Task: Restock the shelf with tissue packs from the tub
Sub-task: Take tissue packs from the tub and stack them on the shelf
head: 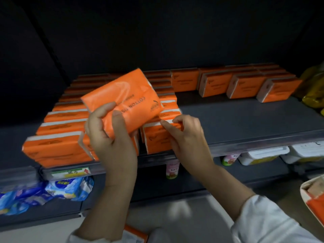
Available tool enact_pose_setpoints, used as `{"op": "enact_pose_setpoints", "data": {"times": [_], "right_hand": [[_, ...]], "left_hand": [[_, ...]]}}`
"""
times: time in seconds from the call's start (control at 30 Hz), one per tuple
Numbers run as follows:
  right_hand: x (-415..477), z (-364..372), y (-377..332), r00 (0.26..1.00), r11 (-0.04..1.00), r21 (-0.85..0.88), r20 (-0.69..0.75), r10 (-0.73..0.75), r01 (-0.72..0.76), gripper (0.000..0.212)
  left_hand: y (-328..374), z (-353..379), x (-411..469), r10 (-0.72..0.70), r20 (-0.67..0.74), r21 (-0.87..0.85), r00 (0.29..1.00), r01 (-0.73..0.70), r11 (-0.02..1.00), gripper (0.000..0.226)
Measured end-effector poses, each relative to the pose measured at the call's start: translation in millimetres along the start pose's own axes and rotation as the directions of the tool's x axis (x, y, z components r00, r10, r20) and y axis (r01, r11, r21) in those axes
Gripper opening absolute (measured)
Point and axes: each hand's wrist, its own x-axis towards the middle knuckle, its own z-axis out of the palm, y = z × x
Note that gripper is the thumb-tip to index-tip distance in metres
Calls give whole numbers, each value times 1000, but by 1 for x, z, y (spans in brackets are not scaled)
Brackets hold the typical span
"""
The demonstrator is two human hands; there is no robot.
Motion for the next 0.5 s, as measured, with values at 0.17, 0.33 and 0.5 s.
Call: {"op": "enact_pose_setpoints", "data": {"times": [0.17, 0.33, 0.5], "right_hand": [[-3, -18, 10, 986, 980, 166, 140, 86, -109, 52], [-7, -31, 23, 963, 889, 368, 110, 248, -271, 46], [-13, -30, 29, 814, 743, 344, 343, 469, -574, 69]], "left_hand": [[5, 9, -18, 51, 303, -22, 952, -46, 999, 18], [8, 15, -27, 9, 331, -58, 944, 11, 998, 20], [9, 16, -24, 36, 320, 13, 947, -43, 999, 16]]}}
